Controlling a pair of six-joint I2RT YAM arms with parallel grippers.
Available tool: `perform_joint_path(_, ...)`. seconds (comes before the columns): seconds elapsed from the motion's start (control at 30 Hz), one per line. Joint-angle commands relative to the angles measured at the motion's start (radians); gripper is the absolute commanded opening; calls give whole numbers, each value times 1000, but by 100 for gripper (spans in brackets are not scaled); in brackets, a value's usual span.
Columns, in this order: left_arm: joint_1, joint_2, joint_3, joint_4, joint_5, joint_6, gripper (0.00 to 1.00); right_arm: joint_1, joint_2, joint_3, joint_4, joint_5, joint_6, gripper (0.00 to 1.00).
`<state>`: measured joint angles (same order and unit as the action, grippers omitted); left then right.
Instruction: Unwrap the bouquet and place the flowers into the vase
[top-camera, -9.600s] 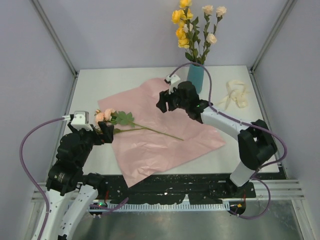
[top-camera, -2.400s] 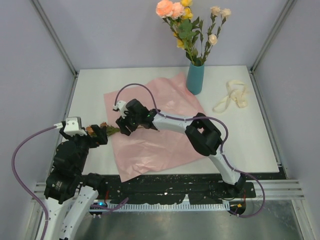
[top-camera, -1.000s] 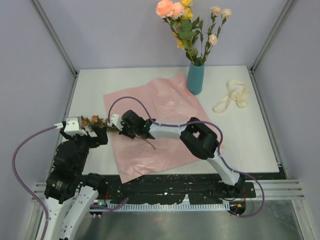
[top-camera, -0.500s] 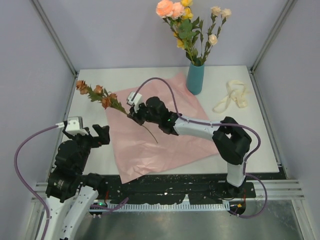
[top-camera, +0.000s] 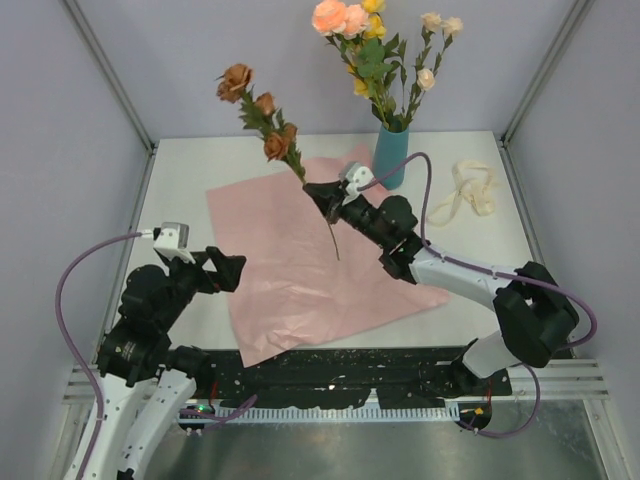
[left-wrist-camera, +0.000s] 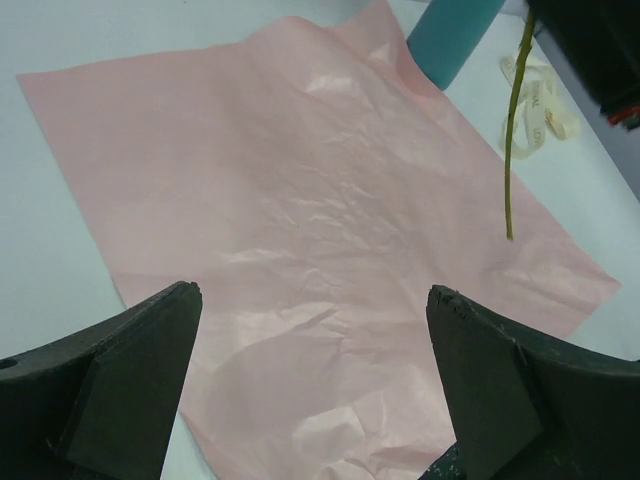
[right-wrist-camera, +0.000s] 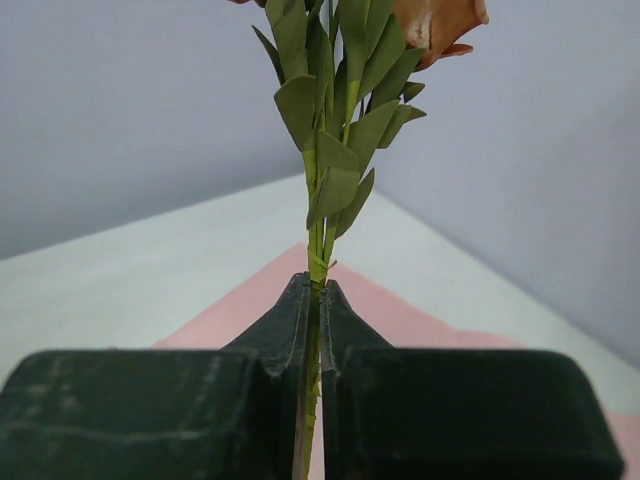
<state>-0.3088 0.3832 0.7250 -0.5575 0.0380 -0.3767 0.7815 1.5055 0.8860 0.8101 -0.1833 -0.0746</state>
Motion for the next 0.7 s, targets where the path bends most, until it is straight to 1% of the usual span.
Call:
perform_joint_path(0.0,-3,37,34,36,103,50,99,-114,-70,2,244,-44,-25,5)
perform_joint_path(0.07,-3,60,51,30,111,80,99,-168,-74,4,291,-45,-21,5)
perform_joint_path(0.13,-3,78,57,19,112,99,99,-191,-67,-25,400,-44,-48,6)
perform_joint_path(0.17,-3,86,59,16,108,104,100,-198,-64,-50,487,-36,-82,5)
perform_joint_path(0.23,-3,94,50,10,88,104,100,-247,-42,-55,572,-22,-91,5)
perform_joint_path(0.37,-3,86,36,1,57,96,100,-338,5,16,644,16,-63,5)
perform_joint_path(0.4,-1,83,33,1,54,99,100,-350,28,43,687,22,-68,5)
perform_joint_path(0.5,-3,77,34,-15,43,120,100,-421,81,103,735,45,-51,5)
perform_joint_path(0.57,-3,72,33,-13,39,121,100,-448,116,142,764,59,-36,5)
perform_joint_path(0.6,-3,72,33,-10,42,121,100,-453,146,163,806,64,-50,5)
perform_joint_path(0.67,-3,74,34,-7,39,119,100,-468,180,206,810,73,-70,5)
